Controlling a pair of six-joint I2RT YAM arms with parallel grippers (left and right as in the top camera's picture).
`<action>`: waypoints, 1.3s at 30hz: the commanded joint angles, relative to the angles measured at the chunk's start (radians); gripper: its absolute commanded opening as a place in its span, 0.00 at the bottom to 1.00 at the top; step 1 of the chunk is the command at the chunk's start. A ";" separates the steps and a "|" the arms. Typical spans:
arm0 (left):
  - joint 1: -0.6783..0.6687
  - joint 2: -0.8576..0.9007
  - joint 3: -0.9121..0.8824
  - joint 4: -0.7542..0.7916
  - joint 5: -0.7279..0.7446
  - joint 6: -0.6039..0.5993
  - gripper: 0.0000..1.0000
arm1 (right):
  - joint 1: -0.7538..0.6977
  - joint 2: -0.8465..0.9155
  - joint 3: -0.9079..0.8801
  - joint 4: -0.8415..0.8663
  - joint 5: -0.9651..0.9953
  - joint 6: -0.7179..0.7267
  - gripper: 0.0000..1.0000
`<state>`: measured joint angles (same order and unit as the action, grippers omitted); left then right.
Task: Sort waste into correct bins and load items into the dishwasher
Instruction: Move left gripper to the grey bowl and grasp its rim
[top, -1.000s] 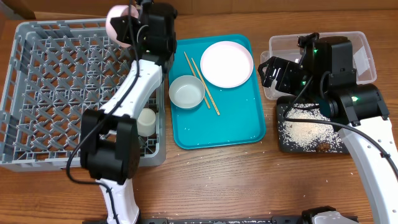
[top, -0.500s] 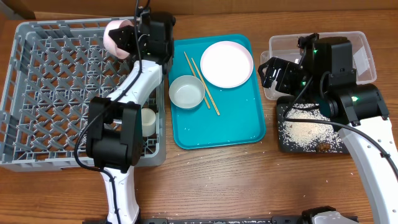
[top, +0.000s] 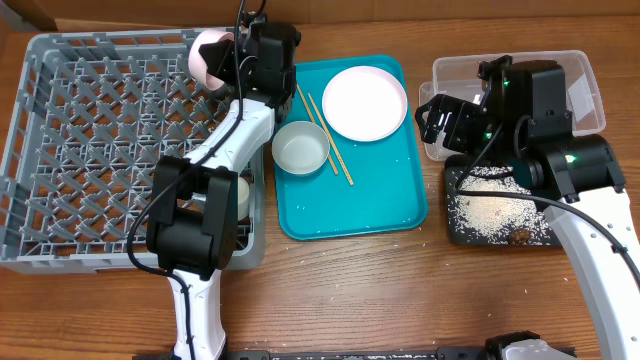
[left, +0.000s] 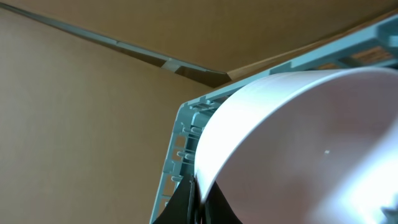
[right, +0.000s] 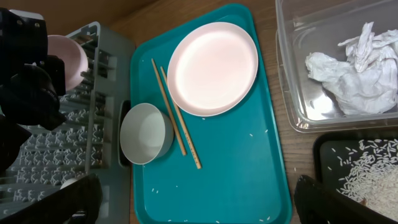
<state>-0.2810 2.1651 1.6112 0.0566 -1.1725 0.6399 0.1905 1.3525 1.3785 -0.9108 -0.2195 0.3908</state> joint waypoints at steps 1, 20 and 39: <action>-0.007 0.019 -0.006 -0.003 0.047 0.008 0.06 | 0.000 0.002 0.008 0.003 0.011 -0.006 1.00; -0.169 0.013 -0.004 0.010 -0.125 0.007 0.63 | 0.000 0.002 0.008 0.011 0.028 -0.006 1.00; -0.253 -0.195 0.027 -0.592 0.768 -0.303 0.77 | 0.000 0.002 0.008 0.003 0.028 -0.006 1.00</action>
<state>-0.5228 2.0827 1.6184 -0.4500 -0.9348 0.4686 0.1905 1.3525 1.3785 -0.9112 -0.2020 0.3912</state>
